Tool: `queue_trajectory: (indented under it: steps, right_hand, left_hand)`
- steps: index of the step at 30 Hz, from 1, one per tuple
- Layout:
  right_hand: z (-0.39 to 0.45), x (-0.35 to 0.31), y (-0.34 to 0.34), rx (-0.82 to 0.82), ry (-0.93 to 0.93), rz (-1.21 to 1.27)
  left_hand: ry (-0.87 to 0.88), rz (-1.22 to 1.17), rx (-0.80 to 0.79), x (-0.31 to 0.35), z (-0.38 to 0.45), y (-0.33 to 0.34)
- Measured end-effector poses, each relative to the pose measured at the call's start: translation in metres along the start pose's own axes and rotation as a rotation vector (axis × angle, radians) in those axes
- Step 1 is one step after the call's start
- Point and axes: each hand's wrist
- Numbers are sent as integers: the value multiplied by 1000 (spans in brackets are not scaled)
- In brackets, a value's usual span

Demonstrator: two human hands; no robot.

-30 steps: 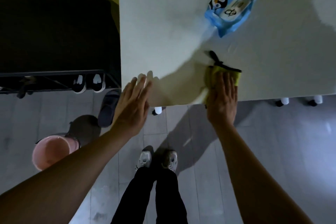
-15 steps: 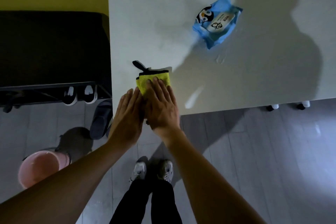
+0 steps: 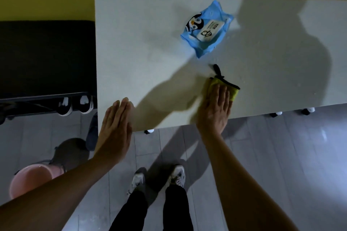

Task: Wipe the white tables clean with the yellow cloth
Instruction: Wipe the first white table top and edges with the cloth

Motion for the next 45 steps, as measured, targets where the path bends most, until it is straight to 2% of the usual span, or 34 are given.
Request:
queue_trajectory:
  steps: [3,6,11,14,16,19,24,28,32,37,45]
  right_hand:
    - [-21,-25,14,-74,-240,-3]
    - [-44,-46,28,-186,-531,137]
    - [-23,-29,18,-218,-704,160]
    - [3,1,1,-177,-635,99]
    - [24,25,-12,-87,-546,76]
    - [52,52,-30,8,-441,54]
    - [57,53,-29,-43,-400,10]
    - [60,57,-24,-41,-382,-39]
    - [60,57,-21,-17,-389,-66]
    - [59,57,-22,-7,-387,-43]
    - [60,56,-24,-46,-398,-58]
  left_hand:
    - [-28,35,-33,2,1,-2]
    - [-68,70,-33,11,2,-5]
    - [-196,148,14,36,15,-14]
    - [-313,174,27,56,36,-24]
    - [-320,160,31,69,58,-31]
    - [-195,134,48,101,99,-36]
    - [125,207,77,159,178,-36]
    - [258,393,-36,185,229,-30]
    - [221,416,-172,181,248,-20]
    - [55,289,-121,160,237,-21]
    - [-216,310,-87,89,211,-35]
Point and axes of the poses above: each hand's wrist, its own z-axis towards the middle knuckle, its own y-axis out of the palm, x = y × z, and after that the axes turned 11 degrees about z, right-handed
